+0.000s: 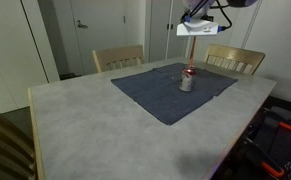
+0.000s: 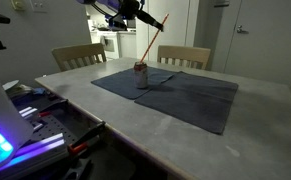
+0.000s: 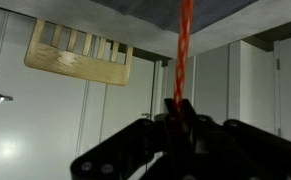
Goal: Put the straw in the can
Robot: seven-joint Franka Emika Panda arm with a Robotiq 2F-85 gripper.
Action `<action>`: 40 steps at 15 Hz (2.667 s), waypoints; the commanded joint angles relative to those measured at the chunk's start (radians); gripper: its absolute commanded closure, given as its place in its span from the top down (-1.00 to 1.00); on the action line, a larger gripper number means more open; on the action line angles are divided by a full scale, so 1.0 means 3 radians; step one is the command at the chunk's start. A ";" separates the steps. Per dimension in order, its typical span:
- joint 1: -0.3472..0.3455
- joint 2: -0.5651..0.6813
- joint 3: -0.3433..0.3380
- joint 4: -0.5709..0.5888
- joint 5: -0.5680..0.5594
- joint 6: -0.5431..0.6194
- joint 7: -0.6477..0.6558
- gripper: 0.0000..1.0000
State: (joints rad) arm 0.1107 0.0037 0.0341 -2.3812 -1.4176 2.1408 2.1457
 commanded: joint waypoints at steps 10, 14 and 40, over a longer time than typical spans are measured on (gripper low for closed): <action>-0.0071 0.0017 0.0032 0.0013 -0.0022 0.0001 0.0012 -0.96; -0.0087 0.0023 0.0027 0.0010 -0.0028 -0.0007 0.0020 -0.96; -0.0061 0.0453 0.0106 0.0086 -0.0006 -0.0025 0.0193 -0.96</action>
State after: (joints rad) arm 0.0961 0.0932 0.0509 -2.3820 -1.4188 2.1389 2.1958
